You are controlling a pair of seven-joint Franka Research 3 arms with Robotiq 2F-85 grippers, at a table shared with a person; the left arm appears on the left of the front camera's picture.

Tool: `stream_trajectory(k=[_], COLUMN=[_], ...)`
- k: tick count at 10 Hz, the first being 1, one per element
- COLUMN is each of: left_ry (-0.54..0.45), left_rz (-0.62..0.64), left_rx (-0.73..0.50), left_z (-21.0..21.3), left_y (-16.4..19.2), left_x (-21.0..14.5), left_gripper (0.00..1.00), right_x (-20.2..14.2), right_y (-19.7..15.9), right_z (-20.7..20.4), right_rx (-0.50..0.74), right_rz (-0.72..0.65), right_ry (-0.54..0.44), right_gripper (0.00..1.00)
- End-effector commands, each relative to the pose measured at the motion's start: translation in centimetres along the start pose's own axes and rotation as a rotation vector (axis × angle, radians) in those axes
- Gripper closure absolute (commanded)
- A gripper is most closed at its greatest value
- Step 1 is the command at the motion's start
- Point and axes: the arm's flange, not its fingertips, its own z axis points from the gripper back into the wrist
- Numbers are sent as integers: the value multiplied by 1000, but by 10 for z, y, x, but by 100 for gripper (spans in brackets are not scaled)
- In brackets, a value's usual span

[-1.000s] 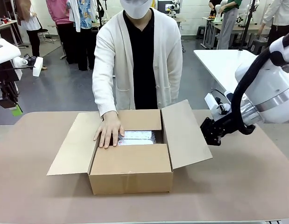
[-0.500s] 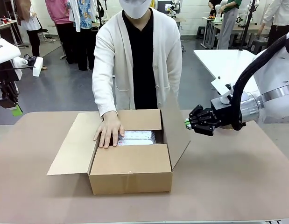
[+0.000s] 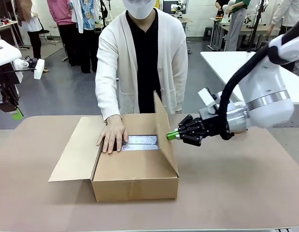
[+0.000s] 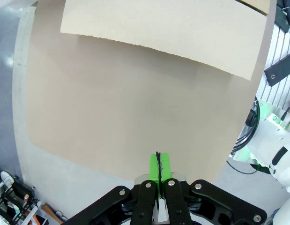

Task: Wrap the clocks to prevent damage.
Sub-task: Push the right (or left) flap of the Package Box to close it.

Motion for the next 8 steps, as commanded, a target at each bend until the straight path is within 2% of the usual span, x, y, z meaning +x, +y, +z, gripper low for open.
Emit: stream_trajectory(k=[1, 4, 8], left_ry=[-6, -6, -6], left_rz=[14, 14, 14], left_rx=[-7, -7, -7], left_z=[0, 0, 0], left_y=[-2, -2, -2], left_x=[0, 0, 0], left_gripper=[100, 100, 100], right_x=[4, -6, -28], right_y=[-14, -17, -13], right_z=[-31, -53, -46], right_rx=[-17, -47, -68], right_rz=[22, 44, 30], right_ry=[34, 130, 212], right_gripper=[99, 99, 99])
